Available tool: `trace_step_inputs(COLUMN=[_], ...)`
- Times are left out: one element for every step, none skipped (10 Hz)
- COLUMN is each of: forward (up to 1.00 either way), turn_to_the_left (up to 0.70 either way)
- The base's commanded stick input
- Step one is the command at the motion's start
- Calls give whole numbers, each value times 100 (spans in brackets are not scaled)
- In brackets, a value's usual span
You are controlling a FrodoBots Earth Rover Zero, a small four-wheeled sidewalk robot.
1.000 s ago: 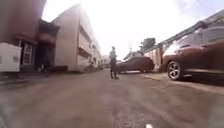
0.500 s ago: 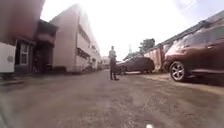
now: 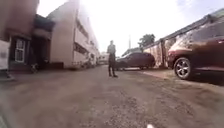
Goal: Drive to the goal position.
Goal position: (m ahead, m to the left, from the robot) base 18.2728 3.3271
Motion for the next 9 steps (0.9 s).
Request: trace_step_inputs(forward=[70,70,70,70,70,70,70,70,70], turn_to_the_left=[1,1,1,1,1,1,1,1,1])
